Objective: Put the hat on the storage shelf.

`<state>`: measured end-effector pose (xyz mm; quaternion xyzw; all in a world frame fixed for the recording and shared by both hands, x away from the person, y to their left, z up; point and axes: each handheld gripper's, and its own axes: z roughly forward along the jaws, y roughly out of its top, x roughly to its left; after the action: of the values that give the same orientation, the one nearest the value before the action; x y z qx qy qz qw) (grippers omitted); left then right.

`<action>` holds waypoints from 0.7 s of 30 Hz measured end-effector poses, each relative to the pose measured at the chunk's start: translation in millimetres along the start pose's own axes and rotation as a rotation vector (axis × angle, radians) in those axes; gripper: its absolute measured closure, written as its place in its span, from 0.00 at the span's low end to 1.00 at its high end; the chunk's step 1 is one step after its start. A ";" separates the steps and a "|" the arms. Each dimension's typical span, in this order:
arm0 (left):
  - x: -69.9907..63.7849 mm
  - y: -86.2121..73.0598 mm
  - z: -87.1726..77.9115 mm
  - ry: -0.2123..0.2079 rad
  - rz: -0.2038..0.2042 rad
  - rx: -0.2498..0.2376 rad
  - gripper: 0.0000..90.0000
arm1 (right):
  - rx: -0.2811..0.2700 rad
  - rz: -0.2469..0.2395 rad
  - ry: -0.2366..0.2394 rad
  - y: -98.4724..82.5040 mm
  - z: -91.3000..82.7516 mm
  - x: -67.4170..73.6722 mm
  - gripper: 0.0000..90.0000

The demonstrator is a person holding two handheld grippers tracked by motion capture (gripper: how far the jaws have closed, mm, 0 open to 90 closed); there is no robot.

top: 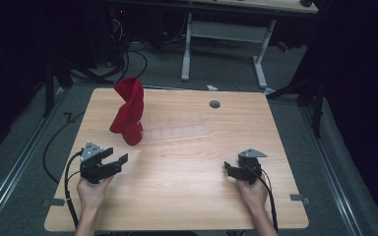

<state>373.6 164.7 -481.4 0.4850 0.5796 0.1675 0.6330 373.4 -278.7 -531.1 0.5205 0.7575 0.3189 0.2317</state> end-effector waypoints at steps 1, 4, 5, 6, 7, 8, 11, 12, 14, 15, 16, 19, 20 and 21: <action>0.7 -2.0 0.5 0.004 0.003 0.002 0.38 | 0.000 0.000 0.000 0.0 0.0 0.0 0.38; 3.3 -7.4 1.7 0.016 0.011 0.014 0.38 | 0.000 0.000 0.000 0.0 0.0 0.0 0.38; 4.0 -9.0 2.2 0.019 0.010 0.015 0.38 | 0.000 0.000 0.000 0.0 0.0 0.0 0.38; 5.0 -10.4 2.4 0.022 0.013 0.019 0.38 | 0.000 0.000 0.000 0.0 0.0 0.0 0.38; 5.6 -11.8 2.8 0.026 0.013 0.022 0.38 | 0.000 0.000 0.000 0.0 0.0 0.0 0.38; 6.1 -13.1 3.1 0.030 0.016 0.023 0.38 | 0.000 0.000 0.000 0.0 0.0 0.0 0.38; 8.0 -16.9 4.1 0.035 0.019 0.028 0.38 | 0.000 0.000 0.000 0.0 0.0 0.0 0.38; 8.7 -18.3 4.6 0.040 0.020 0.030 0.38 | 0.000 0.000 0.000 0.0 0.0 0.0 0.38; 10.4 -21.1 5.7 0.044 0.018 0.039 0.38 | 0.000 0.000 0.000 0.0 0.0 0.0 0.38; 11.6 -22.4 6.2 0.043 0.016 0.044 0.38 | 0.000 0.000 0.000 0.0 0.0 0.1 0.38; 13.0 -23.7 6.9 0.044 0.009 0.049 0.38 | 0.000 0.001 0.001 0.0 -0.1 0.1 0.38; 15.4 -26.7 8.6 0.052 0.000 0.053 0.37 | 0.000 0.001 0.001 0.0 -0.1 0.1 0.38; 16.0 -27.7 9.0 0.053 0.001 0.055 0.37 | 0.001 0.001 0.001 0.0 -0.1 0.1 0.38; 16.4 -28.7 9.4 0.055 0.002 0.054 0.37 | 0.000 0.001 0.001 0.0 -0.1 0.1 0.38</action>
<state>376.4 159.9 -515.3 0.4976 0.6007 0.1656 0.6035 373.3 -278.6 -531.0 0.5207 0.7574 0.3190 0.2311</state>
